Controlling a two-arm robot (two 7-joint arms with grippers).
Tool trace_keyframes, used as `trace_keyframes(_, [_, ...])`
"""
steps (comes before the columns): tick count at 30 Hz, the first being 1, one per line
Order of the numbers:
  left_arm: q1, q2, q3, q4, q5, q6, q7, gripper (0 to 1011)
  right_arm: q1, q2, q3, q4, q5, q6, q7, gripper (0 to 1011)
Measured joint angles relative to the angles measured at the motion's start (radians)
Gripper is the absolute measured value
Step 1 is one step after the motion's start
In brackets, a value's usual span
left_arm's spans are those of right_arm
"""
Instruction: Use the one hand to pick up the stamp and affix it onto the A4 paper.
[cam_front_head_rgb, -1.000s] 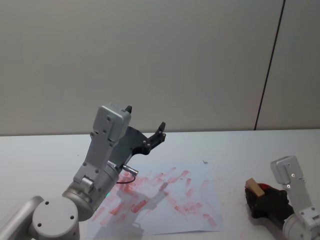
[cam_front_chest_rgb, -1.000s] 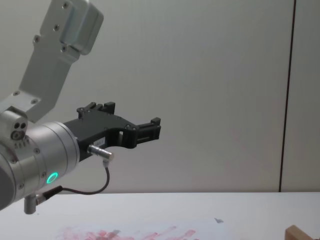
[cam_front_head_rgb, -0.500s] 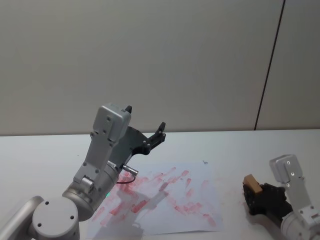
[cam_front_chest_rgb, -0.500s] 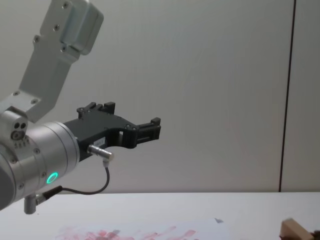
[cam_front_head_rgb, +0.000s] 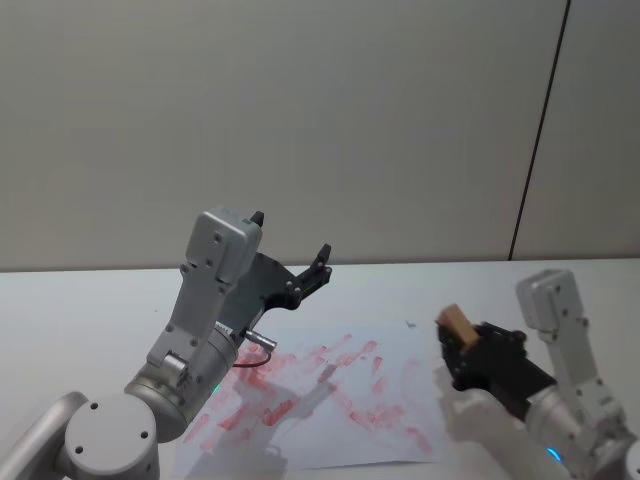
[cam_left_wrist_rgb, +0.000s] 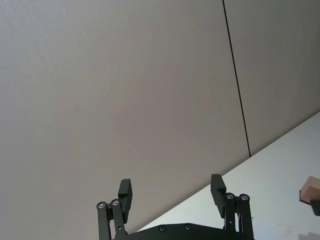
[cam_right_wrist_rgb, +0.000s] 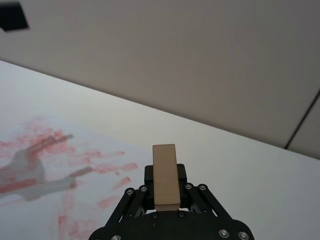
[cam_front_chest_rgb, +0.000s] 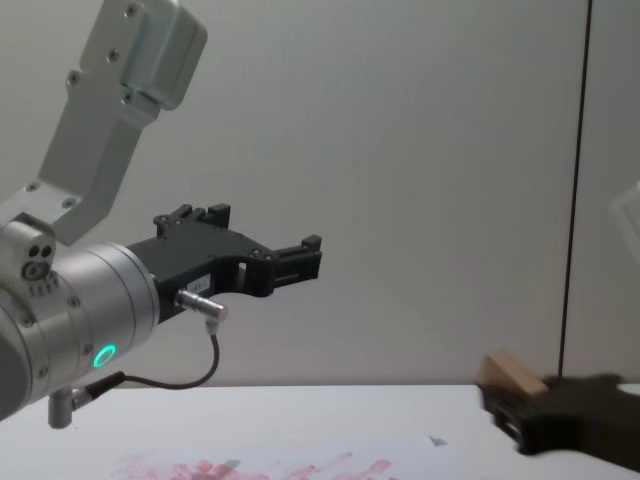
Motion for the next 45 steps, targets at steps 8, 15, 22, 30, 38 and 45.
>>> trace_keyframes(8, [0.000, 0.000, 0.000, 0.000, 0.000, 0.000, 0.000, 1002, 0.041, -0.050, -0.033, -0.002, 0.006, 0.045, 0.048, 220])
trace_keyframes(15, [0.000, 0.000, 0.000, 0.000, 0.000, 0.000, 0.000, 1001, 0.066, -0.083, -0.057, 0.020, -0.018, 0.118, 0.061, 220])
trace_keyframes(22, [0.000, 0.000, 0.000, 0.000, 0.000, 0.000, 0.000, 1001, 0.085, -0.112, -0.082, 0.057, -0.054, 0.200, 0.055, 221])
trace_keyframes(30, [0.000, 0.000, 0.000, 0.000, 0.000, 0.000, 0.000, 1001, 0.099, -0.141, -0.106, 0.102, -0.078, 0.273, 0.030, 221])
trace_keyframes(38, [0.000, 0.000, 0.000, 0.000, 0.000, 0.000, 0.000, 1001, 0.106, -0.163, -0.120, 0.135, -0.081, 0.319, -0.001, 221])
trace_keyframes(45, [0.000, 0.000, 0.000, 0.000, 0.000, 0.000, 0.000, 1001, 0.109, -0.176, -0.124, 0.148, -0.080, 0.338, -0.028, 220])
